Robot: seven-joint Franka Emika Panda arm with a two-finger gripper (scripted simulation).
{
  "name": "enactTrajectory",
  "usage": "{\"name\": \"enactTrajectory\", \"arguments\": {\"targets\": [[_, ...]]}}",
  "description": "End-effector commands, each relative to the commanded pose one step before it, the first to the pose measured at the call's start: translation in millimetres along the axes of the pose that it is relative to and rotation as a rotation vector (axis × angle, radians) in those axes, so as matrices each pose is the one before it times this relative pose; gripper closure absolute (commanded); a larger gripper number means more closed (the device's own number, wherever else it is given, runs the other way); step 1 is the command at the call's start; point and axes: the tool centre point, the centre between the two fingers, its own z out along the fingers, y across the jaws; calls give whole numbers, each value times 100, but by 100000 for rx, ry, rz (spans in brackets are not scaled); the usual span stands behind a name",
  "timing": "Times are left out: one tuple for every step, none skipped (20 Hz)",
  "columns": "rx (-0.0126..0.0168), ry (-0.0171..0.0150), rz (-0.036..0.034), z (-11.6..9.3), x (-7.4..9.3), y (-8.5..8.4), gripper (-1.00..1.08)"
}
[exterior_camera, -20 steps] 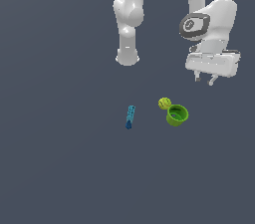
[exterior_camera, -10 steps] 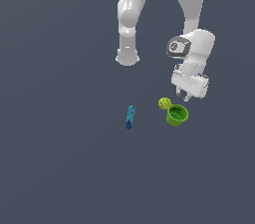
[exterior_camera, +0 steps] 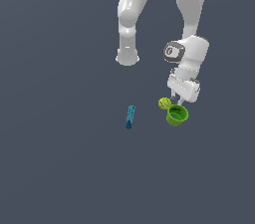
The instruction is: Pick up a designated object from a clutter of objects.
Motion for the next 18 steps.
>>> {"name": "enactTrajectory", "arguments": {"targets": [[-20,9,1829,264,19,9,-20],[0,0,0,242,-9,21,-20],[-37,24,87,334,33,16,-20],[-39,22,87,405,30,25,-20],[-40,20,87,465,28,33,-20],[-28,14,61,417,16,33,-20],[-38,22,87,358,32,20,-20],[0,0,0,269,-11,21,-20],[-14,26,62,216,25,-3,-20],[0,0,0,139,-7,-8,-20],[0,0,0,74,-5,-23,-20],[106,38,-80,-36,-38,-36,-20],[0,0,0,-15,0,-21,-20],[0,0,0,0,0,0,108],[0,0,0,0,0,0,108],[0,0,0,0,0,0,108],[0,0,0,0,0,0,108],[0,0,0,0,0,0,108]]}}
